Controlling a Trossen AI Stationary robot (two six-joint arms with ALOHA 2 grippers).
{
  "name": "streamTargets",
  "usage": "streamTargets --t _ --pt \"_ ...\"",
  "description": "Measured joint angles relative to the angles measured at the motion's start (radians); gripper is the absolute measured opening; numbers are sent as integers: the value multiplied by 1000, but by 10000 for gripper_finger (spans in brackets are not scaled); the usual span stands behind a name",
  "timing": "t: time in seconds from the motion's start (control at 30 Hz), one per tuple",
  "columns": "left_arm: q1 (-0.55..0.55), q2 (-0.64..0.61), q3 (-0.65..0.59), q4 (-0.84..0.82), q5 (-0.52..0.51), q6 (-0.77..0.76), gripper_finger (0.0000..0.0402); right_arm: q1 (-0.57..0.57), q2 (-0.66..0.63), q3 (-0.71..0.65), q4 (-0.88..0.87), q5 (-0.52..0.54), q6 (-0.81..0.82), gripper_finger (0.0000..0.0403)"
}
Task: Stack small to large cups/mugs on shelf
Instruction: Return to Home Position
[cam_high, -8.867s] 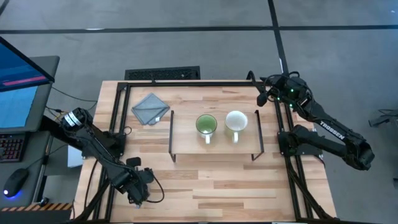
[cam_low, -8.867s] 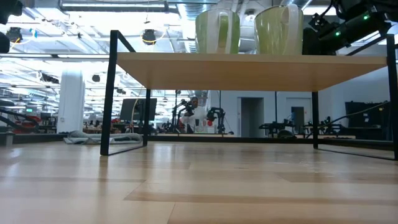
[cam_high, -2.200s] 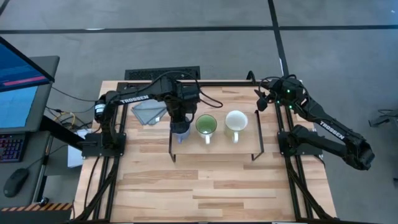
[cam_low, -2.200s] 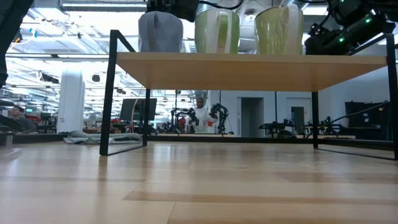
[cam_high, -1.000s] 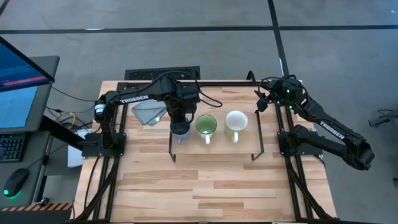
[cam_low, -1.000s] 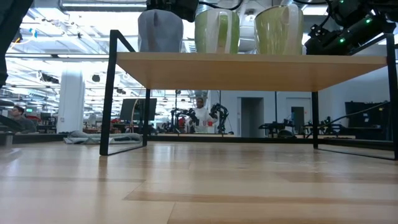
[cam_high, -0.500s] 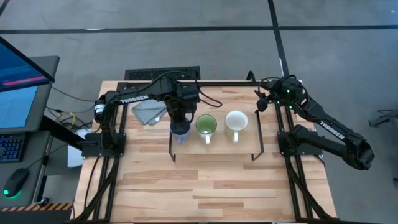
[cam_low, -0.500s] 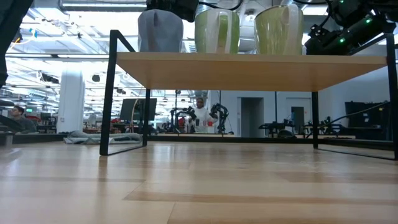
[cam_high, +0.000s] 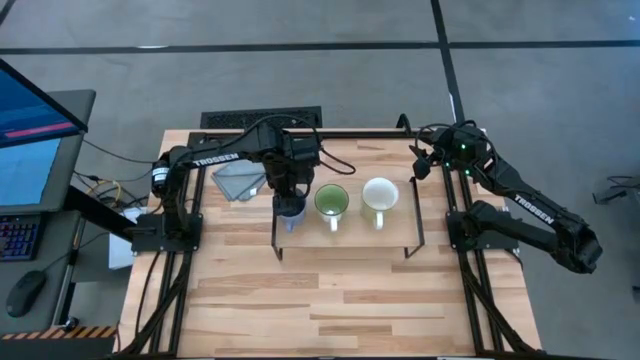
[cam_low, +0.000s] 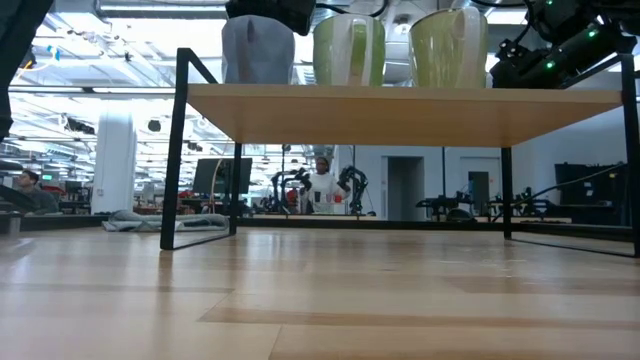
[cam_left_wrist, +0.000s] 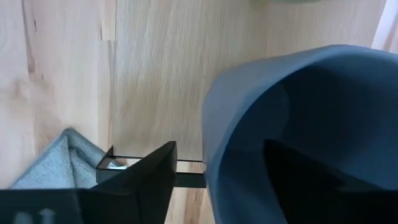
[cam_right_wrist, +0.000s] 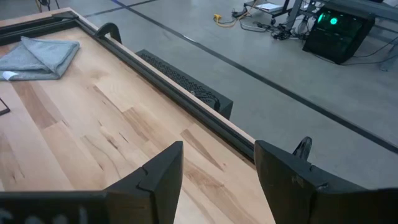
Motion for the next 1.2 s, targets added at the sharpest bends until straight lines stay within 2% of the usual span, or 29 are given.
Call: streamTargets --t 0.37,0.9,1.07,1.2 --pt "0 0 17 0 -6 -2 251 0 0 0 0 0 0 221" --pt "2 -8 306 -19 -67 -4 252 0 0 0 -18 0 0 221" --pt "2 -40 395 -18 -215 -10 252 0 0 0 -21 0 0 221" --pt "-2 -114 404 -7 -331 -1 252 0 0 0 -21 0 -1 221"
